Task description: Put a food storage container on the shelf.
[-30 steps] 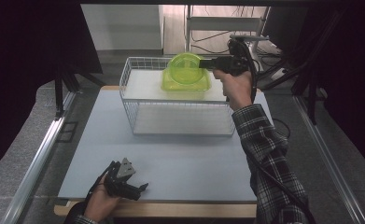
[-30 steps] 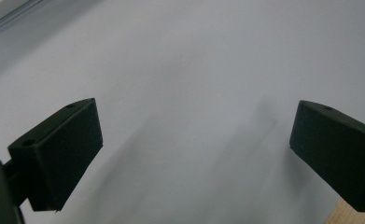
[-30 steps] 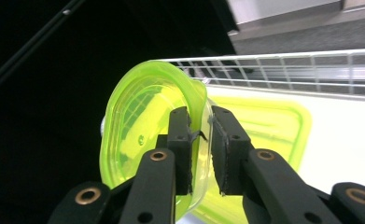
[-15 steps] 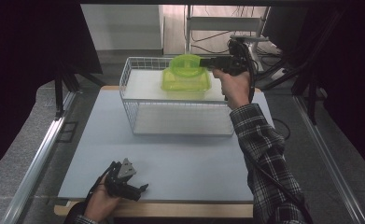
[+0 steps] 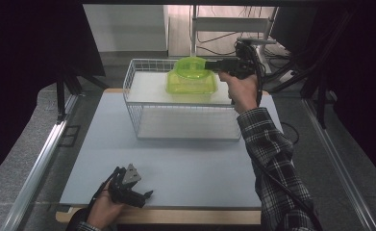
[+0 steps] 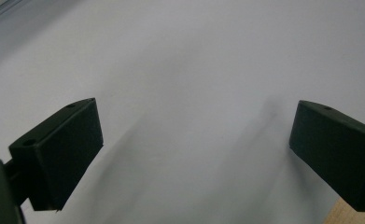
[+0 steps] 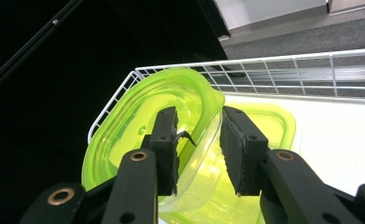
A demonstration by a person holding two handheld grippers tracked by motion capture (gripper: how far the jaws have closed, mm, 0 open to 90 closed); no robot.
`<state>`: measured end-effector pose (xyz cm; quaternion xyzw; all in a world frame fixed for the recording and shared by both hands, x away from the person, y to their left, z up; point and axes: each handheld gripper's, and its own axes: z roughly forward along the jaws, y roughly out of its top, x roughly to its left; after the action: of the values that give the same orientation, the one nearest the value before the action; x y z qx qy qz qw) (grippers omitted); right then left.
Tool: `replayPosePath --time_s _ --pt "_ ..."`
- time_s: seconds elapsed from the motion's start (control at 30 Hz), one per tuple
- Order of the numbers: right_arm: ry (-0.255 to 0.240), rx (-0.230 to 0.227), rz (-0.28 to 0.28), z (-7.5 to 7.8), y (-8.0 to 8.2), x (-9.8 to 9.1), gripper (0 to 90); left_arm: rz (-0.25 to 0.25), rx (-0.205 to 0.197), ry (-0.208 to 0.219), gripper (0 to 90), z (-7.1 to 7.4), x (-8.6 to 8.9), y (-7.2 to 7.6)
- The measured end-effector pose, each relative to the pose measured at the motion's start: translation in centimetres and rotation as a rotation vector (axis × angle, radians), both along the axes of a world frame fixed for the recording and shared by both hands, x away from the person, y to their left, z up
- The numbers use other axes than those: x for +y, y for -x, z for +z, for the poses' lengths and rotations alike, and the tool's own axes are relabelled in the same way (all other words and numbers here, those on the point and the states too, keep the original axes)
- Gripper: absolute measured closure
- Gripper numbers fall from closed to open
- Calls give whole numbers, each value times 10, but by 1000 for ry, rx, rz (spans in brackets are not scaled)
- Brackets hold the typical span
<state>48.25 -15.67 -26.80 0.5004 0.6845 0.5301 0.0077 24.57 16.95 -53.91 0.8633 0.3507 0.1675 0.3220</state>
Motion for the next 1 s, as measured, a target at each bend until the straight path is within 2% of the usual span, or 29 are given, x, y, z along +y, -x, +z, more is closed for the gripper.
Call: replayPosePath --time_s 0.17,0.33,0.5,0.67,1.0 --pt "-6 -5 -11 -1 -3 3 664 -1 -3 -2 27 0 0 0" --pt "-8 -17 -9 0 -2 -3 586 1 -4 0 27 1 1 0" --pt "3 -38 18 1 3 -11 495 1 -3 0 27 0 0 0" --pt "-6 -53 42 0 8 -16 425 0 -1 -1 27 0 0 0" --pt "30 -90 93 -3 22 -16 304 0 -1 -2 27 0 0 0"
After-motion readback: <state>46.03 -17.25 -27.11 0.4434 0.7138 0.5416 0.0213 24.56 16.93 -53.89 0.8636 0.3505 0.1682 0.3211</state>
